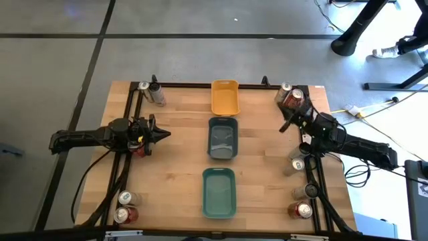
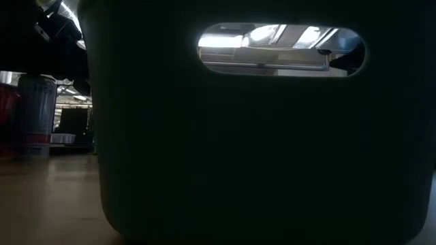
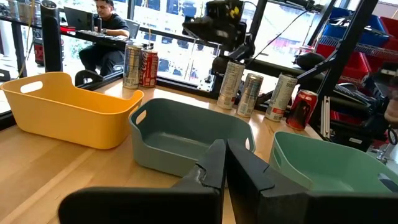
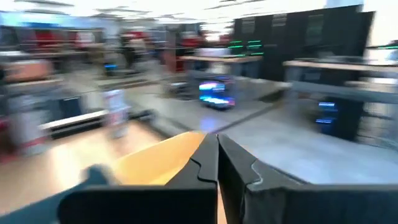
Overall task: Sort soda cans
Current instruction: Put the top right blue soda can into the yellow bin
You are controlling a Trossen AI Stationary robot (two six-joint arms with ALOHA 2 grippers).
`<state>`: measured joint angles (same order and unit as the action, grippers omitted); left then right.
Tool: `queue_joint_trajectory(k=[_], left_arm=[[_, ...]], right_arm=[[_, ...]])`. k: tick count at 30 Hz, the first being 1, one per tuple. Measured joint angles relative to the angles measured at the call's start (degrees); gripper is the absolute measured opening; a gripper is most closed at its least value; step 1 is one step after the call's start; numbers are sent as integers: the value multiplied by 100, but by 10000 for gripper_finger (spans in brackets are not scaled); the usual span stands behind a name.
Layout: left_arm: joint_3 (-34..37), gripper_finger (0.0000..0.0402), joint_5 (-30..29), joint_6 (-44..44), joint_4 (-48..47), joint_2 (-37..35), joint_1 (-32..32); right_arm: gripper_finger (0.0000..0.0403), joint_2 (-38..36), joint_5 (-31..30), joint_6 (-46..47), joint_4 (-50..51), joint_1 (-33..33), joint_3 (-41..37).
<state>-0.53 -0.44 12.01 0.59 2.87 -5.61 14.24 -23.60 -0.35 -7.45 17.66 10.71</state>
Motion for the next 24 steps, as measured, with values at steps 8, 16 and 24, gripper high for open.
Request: queue_joint_trajectory(k=[8, 16, 24], left_arm=[[1, 5, 1, 0, 1, 1, 0], [0, 5, 1, 0, -1, 1, 1], [1, 5, 0, 0, 0, 0, 1]], right_arm=[[1, 1440, -1007, -852, 519, 107, 1582], [1, 3023, -978, -1488, 2049, 1144, 3535], [8, 3927, -465, -1022, 3540, 2032, 4674]])
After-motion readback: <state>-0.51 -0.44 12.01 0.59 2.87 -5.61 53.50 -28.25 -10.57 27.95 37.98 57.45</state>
